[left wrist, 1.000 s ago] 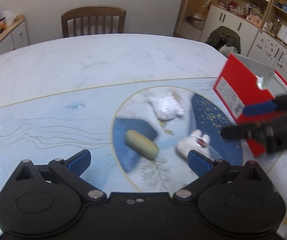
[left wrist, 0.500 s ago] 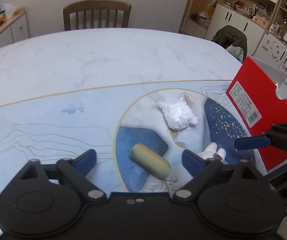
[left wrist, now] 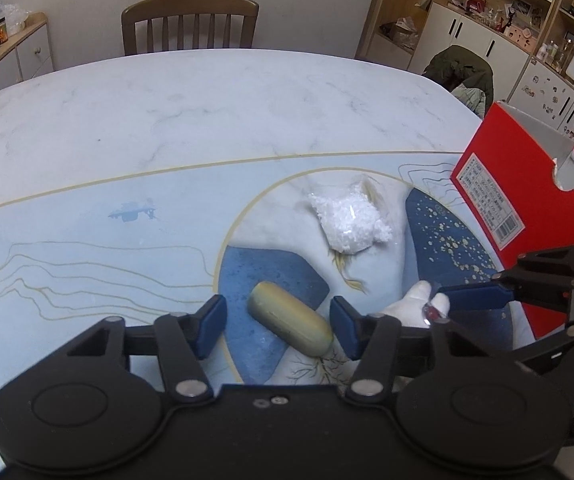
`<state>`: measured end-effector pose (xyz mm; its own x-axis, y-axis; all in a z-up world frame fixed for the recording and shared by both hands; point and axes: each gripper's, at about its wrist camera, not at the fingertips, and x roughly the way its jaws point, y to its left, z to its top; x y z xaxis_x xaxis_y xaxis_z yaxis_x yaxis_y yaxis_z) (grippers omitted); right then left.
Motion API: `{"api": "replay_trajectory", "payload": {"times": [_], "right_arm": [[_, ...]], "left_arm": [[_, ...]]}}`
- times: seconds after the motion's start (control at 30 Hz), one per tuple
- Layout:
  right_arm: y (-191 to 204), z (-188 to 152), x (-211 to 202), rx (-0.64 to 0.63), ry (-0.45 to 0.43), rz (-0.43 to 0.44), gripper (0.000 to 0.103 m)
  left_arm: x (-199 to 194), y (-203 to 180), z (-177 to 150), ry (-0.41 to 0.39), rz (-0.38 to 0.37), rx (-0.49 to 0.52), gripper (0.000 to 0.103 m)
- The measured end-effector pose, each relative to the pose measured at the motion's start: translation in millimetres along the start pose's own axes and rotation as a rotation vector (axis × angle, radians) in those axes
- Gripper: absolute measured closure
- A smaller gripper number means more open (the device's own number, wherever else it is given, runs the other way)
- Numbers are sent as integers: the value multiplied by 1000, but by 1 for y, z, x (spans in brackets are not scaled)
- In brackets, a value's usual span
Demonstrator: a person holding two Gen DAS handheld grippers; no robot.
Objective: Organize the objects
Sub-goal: 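Grasp yellow roller with left tool while right tool grasps white plush tooth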
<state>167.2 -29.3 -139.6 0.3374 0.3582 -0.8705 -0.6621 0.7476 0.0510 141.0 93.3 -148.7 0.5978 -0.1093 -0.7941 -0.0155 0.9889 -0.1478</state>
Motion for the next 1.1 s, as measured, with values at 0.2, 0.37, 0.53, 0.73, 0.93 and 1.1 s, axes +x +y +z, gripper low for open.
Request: {"api": "replay_trajectory", "payload": {"times": [0.2,0.37,0.53,0.73,0.93,1.1], "right_arm": [[-2,-1,-2,31,-1,5,48],[-4,-1,-13,52,-26,2,50],[-6,-2,-29,58,-50,-7,50],[-11,-5,-56,73,-83,-10,50],[-20,-10,-83,100,-91,-1,50],[-30,-16,-105,116,-114,9,50]], "left_arm": [[-1,1,0,9,-25,-43,61],[-2,2,3,35,-43,-95,78],[-4,-3,2,35,-22,-87,83],[-10,-6,1,27,-6,-103,86],[-19,-10,-2,25,-7,-120,87],[-33,-19,-3,18,-15,-127,90]]}}
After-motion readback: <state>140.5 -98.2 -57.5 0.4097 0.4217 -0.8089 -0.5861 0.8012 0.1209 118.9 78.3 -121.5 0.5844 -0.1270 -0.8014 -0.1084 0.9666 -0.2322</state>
